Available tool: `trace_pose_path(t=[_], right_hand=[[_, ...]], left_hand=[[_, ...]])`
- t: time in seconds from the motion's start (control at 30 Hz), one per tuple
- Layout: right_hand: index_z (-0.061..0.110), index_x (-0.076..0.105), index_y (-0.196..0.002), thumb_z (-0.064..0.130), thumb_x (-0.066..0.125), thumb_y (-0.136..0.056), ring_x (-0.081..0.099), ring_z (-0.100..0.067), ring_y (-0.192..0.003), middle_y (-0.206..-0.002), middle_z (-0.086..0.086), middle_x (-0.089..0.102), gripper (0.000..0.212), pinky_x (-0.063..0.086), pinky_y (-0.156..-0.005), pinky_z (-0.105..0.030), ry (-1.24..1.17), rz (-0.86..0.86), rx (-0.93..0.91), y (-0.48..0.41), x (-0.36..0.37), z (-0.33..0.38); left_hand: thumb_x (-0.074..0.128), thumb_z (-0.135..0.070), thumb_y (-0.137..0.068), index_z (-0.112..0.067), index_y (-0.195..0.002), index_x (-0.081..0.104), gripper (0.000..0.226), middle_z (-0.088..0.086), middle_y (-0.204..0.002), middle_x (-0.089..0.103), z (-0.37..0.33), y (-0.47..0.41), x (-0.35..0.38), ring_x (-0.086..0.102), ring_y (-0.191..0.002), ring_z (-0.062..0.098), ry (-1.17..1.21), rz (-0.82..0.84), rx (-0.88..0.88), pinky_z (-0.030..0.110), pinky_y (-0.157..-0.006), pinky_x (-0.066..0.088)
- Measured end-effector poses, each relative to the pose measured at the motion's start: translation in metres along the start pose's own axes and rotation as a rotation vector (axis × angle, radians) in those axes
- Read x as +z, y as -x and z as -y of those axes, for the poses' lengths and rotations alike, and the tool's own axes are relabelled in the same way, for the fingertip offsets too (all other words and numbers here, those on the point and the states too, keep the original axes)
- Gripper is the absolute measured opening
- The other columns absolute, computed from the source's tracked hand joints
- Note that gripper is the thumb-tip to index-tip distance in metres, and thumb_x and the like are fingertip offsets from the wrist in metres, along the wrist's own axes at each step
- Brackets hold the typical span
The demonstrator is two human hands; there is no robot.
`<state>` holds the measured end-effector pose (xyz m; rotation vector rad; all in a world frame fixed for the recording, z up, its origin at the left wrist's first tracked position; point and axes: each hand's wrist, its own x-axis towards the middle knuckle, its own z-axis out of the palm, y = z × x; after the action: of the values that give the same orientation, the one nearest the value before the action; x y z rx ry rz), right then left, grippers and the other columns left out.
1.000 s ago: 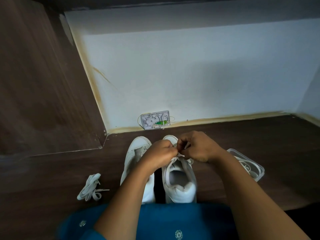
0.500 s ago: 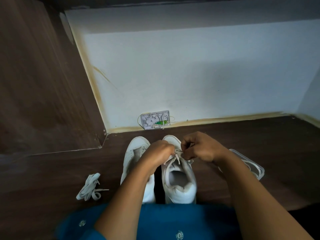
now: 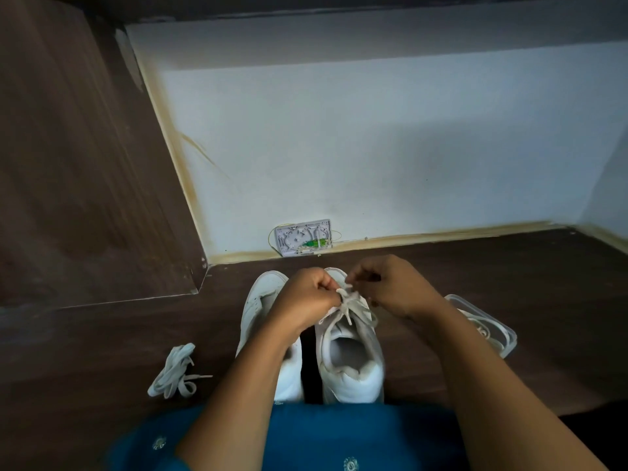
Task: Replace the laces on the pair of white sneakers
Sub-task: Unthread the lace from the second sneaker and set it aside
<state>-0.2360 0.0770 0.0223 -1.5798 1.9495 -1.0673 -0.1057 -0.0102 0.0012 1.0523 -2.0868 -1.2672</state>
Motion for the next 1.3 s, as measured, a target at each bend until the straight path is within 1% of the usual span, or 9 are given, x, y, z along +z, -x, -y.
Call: trace_pose_path(t=[0.37, 0.5, 0.63, 0.73, 0.9, 1.03, 1.1, 1.2, 1.3], right_hand=[[0.007, 0.069, -0.086, 0.008, 0.053, -0.088, 0.050, -0.011, -0.071, -0.076, 0.001, 0.059, 0.016, 0.035, -0.057, -0.015, 0.253, 0.040, -0.031, -0.004, 0.002, 0.009], [0.011, 0.054, -0.061, -0.002, 0.039, -0.079, 0.042, -0.016, -0.055, -0.054, 0.001, 0.051, 0.026, 0.031, -0.051, -0.025, -0.553, -0.008, 0.294, -0.008, 0.008, 0.007], [0.017, 0.049, -0.048, 0.019, 0.040, -0.059, 0.040, -0.014, -0.055, -0.055, 0.004, 0.047, 0.014, 0.019, -0.056, -0.025, -1.497, -0.102, 0.381, -0.003, -0.011, 0.011], [0.018, 0.046, -0.059, 0.019, 0.042, -0.077, 0.040, -0.013, -0.056, -0.061, 0.005, 0.045, 0.018, 0.024, -0.055, -0.023, -1.668, -0.448, 0.566, -0.003, -0.018, -0.003], [0.014, 0.056, -0.078, 0.025, 0.052, -0.092, 0.036, -0.012, -0.052, -0.061, 0.002, 0.046, 0.018, 0.026, -0.049, -0.025, -1.142, -0.458, 0.674, -0.005, -0.018, -0.006], [0.025, 0.038, -0.140, 0.007, 0.055, -0.085, 0.057, -0.019, -0.072, -0.094, -0.006, 0.059, 0.060, 0.044, -0.059, -0.026, -0.188, -0.396, 0.493, -0.008, -0.008, -0.008], [0.023, 0.044, -0.135, 0.013, 0.052, -0.080, 0.060, -0.030, -0.100, -0.119, -0.012, 0.058, 0.057, 0.047, -0.080, -0.032, 0.272, -0.198, 0.477, -0.008, -0.002, -0.013], [0.022, 0.063, -0.100, 0.028, 0.051, -0.076, 0.057, -0.032, -0.109, -0.124, -0.011, 0.059, 0.028, 0.048, -0.090, -0.035, 0.510, 0.057, 0.352, -0.011, 0.004, -0.016], [0.022, 0.070, -0.108, 0.025, 0.060, -0.087, 0.061, -0.019, -0.105, -0.113, -0.002, 0.068, 0.024, 0.045, -0.087, -0.029, 0.301, 0.131, 0.171, -0.009, 0.003, -0.004]], left_hand=[[0.053, 0.002, -0.074, -0.017, -0.059, 0.056, 0.024, -0.003, -0.054, 0.051, -0.008, 0.002, 0.002, 0.045, -0.056, 0.013, -0.009, -0.116, -0.085, 0.023, -0.052, 0.033], [0.055, -0.013, -0.071, -0.015, -0.055, 0.061, 0.017, 0.007, -0.056, 0.058, -0.011, 0.000, 0.000, 0.055, -0.060, 0.024, 0.317, -0.109, -0.262, 0.034, -0.063, 0.049], [0.041, -0.022, -0.094, -0.019, -0.065, 0.048, 0.030, -0.006, -0.053, 0.046, -0.020, -0.002, -0.017, 0.045, -0.051, 0.009, 0.968, -0.246, -0.469, 0.022, -0.053, 0.034], [0.035, -0.027, -0.095, -0.018, -0.065, 0.039, 0.032, -0.004, -0.062, 0.039, -0.014, -0.003, -0.037, 0.041, -0.058, 0.011, 1.221, -0.459, -0.456, 0.024, -0.060, 0.034], [0.046, -0.042, -0.092, -0.017, -0.080, 0.046, 0.028, 0.006, -0.070, 0.057, -0.012, 0.001, -0.058, 0.048, -0.061, 0.017, 1.109, -0.415, -0.421, 0.028, -0.064, 0.038], [0.065, -0.039, -0.079, -0.013, -0.067, 0.060, 0.030, 0.004, -0.062, 0.056, -0.005, 0.006, -0.047, 0.054, -0.062, 0.022, -0.133, -0.319, -0.243, 0.030, -0.063, 0.042], [0.062, -0.047, -0.075, -0.013, -0.067, 0.064, 0.036, 0.004, -0.070, 0.063, -0.006, 0.011, -0.038, 0.061, -0.073, 0.024, -0.757, -0.339, -0.098, 0.028, -0.066, 0.047], [0.065, -0.035, -0.076, -0.015, -0.073, 0.061, 0.021, 0.003, -0.071, 0.059, -0.018, 0.016, -0.025, 0.059, -0.071, 0.022, -0.611, -0.158, 0.038, 0.025, -0.058, 0.040], [0.072, -0.022, -0.073, -0.024, -0.095, 0.063, 0.025, -0.002, -0.089, 0.057, -0.023, 0.017, -0.009, 0.057, -0.082, 0.015, -0.552, 0.108, 0.179, 0.022, -0.067, 0.042]])
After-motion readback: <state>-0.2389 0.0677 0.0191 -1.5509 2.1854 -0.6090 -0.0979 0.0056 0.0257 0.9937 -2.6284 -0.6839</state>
